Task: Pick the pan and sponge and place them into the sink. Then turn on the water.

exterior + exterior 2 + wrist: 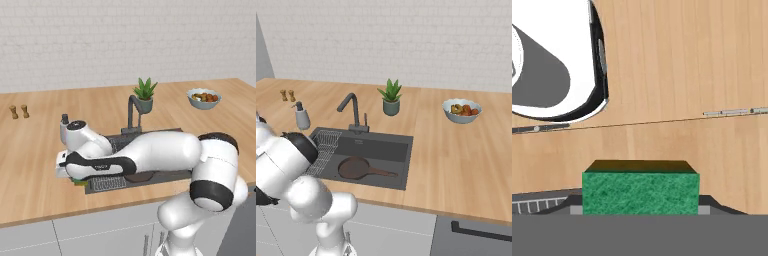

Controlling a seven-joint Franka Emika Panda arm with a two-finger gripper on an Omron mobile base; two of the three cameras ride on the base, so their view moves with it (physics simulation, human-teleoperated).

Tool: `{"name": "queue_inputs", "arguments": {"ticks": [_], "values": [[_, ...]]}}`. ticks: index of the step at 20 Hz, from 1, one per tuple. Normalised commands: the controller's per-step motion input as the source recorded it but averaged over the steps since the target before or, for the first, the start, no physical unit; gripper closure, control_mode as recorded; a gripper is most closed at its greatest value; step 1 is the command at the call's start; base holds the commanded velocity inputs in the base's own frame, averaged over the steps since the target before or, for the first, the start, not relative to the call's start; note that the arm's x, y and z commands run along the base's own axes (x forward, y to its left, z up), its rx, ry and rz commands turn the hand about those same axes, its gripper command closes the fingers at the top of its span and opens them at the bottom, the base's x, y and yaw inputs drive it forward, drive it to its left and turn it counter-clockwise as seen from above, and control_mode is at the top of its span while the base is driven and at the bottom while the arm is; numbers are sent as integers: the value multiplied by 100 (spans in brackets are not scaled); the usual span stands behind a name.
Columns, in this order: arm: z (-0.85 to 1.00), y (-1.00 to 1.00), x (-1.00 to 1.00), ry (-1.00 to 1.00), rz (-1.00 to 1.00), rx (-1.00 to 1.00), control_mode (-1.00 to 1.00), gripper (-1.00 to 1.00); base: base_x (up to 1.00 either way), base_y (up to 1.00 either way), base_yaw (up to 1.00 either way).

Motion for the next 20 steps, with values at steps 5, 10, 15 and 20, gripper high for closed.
{"name": "queue_inputs", "arguments": {"ticks": [5,10,15,20], "values": [[9,-62,0,0,3,13,-100,100,0,0,0],[0,-42,-10,0,0,11,-100,100,0,0,0],[0,-39,-32,-4,0,11,-100,100,0,0,0],[0,-37,-18,-5,0,8,-100,100,0,0,0]]}}
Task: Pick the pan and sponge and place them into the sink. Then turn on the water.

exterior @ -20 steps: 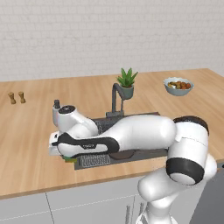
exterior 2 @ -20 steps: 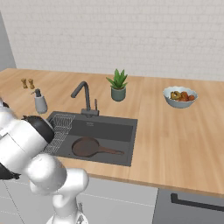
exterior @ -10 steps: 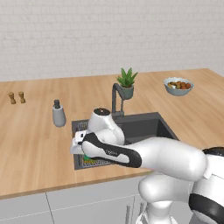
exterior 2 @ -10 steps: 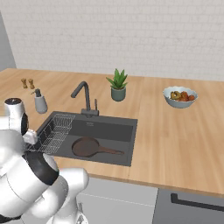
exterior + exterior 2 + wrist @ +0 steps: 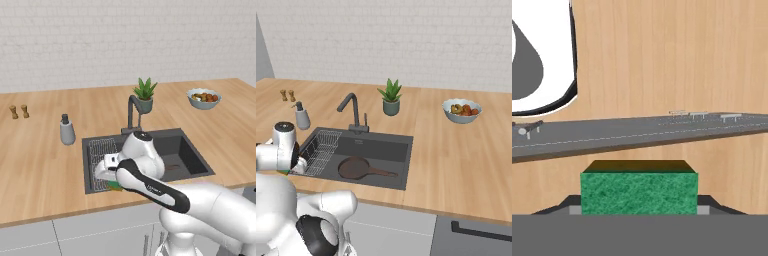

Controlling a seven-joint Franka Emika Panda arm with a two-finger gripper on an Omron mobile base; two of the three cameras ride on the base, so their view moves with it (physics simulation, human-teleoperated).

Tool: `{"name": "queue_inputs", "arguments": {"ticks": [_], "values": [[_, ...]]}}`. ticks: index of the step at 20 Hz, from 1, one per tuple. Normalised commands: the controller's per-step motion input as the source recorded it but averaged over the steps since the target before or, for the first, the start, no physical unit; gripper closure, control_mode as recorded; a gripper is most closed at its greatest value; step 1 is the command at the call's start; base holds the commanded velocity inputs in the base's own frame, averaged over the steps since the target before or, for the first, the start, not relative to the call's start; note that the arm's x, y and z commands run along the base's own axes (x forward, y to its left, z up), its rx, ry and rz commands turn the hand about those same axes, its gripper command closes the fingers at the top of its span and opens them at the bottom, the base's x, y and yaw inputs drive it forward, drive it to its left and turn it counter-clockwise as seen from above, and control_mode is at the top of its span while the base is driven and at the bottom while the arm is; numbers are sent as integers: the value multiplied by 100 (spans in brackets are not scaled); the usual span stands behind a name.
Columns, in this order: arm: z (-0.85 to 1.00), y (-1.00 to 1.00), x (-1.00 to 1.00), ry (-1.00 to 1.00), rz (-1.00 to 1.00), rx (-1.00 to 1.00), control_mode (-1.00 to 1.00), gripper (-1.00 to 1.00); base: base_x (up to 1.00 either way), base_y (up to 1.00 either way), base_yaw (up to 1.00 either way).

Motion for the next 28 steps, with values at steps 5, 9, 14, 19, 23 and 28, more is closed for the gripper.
{"name": "queue_inputs", "arguments": {"ticks": [5,9,14,19,23,28], "values": [[5,-41,0,-1,4,7,-100,100,0,0,0],[23,-36,24,4,9,6,-100,100,0,0,0],[69,-26,20,5,2,-10,-100,100,0,0,0],[47,-35,15,6,1,-19,-100,100,0,0,0],[19,-43,0,4,0,-19,-100,100,0,0,0],[2,-58,16,1,0,-24,-100,100,0,0,0]]}}
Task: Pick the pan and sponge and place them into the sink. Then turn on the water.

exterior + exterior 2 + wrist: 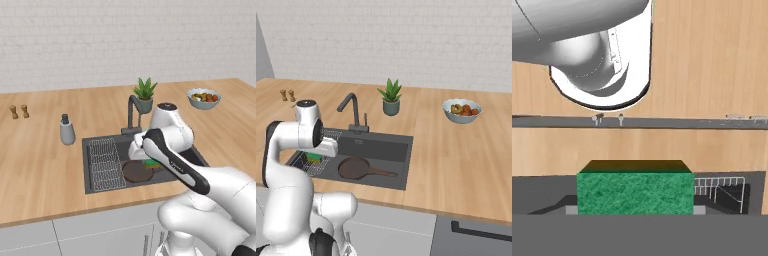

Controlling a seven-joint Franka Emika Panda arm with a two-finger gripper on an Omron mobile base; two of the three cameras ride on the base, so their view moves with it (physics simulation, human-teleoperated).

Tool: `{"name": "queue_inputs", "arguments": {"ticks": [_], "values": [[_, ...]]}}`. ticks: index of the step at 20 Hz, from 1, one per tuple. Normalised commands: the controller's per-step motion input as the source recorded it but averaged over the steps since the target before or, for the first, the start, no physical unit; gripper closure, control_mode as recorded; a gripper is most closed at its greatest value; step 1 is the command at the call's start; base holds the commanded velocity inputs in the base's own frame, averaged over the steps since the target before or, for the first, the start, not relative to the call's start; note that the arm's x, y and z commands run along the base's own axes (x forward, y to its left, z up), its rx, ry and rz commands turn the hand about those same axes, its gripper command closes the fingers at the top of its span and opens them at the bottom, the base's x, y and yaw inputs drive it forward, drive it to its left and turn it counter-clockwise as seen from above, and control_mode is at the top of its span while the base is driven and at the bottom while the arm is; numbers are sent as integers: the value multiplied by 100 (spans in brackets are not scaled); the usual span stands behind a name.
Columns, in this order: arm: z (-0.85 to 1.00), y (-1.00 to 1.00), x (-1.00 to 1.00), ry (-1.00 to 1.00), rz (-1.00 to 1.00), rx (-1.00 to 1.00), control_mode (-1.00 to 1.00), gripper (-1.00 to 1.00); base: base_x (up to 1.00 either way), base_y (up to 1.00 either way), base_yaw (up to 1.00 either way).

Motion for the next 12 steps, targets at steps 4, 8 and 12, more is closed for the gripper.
{"name": "queue_inputs", "arguments": {"ticks": [4,8,12], "values": [[0,-62,52,3,0,-22,-100,100,0,0,0],[-10,-84,25,-1,7,-2,-100,100,0,0,0],[-12,-84,3,0,11,2,-100,100,0,0,0]]}}
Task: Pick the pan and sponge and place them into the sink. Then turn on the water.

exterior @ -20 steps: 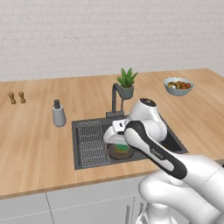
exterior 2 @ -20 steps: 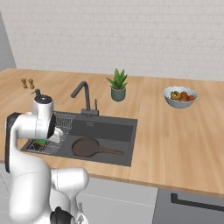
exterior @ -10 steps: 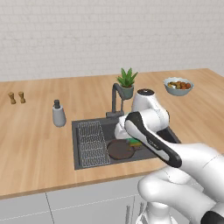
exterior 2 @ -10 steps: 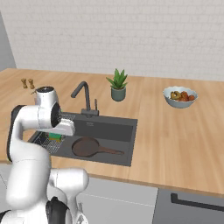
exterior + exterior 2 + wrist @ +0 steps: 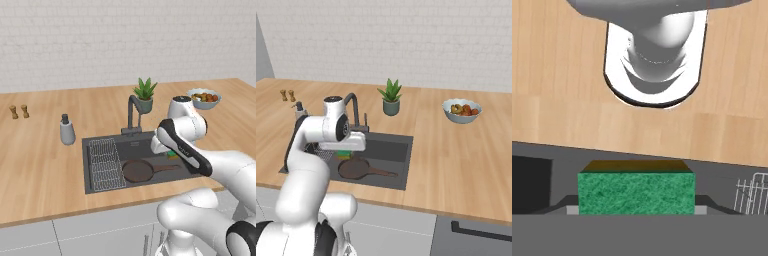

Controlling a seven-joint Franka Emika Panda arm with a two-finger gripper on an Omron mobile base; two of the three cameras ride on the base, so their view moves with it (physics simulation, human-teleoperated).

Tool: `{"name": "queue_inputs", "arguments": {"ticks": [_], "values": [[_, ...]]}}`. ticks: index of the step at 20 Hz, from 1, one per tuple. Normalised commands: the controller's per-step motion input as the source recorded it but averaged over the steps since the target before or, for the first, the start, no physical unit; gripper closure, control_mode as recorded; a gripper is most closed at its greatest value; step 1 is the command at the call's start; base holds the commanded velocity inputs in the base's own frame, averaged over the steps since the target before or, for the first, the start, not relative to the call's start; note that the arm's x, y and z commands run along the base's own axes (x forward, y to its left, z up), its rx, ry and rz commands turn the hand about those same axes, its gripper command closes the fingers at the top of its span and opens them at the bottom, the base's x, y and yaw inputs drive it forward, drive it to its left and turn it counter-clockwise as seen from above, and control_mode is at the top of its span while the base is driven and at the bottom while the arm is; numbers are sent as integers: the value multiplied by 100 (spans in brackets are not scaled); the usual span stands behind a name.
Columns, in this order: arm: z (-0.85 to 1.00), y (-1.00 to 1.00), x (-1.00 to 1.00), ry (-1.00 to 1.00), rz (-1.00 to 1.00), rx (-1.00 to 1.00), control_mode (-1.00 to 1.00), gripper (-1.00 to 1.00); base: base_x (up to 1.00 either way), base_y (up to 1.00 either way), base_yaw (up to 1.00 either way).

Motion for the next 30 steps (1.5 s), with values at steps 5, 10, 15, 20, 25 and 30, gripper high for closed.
{"name": "queue_inputs", "arguments": {"ticks": [5,10,15,20,25,30], "values": [[-25,-38,30,0,17,2,-100,100,0,0,0],[-37,0,60,-2,22,1,-100,100,0,0,0],[-36,0,60,-7,16,3,-100,100,0,0,0],[-22,0,67,-4,12,2,-100,100,0,0,0],[0,0,49,0,1,0,-100,100,0,0,0],[-3,0,17,3,0,0,-100,100,0,0,0]]}}
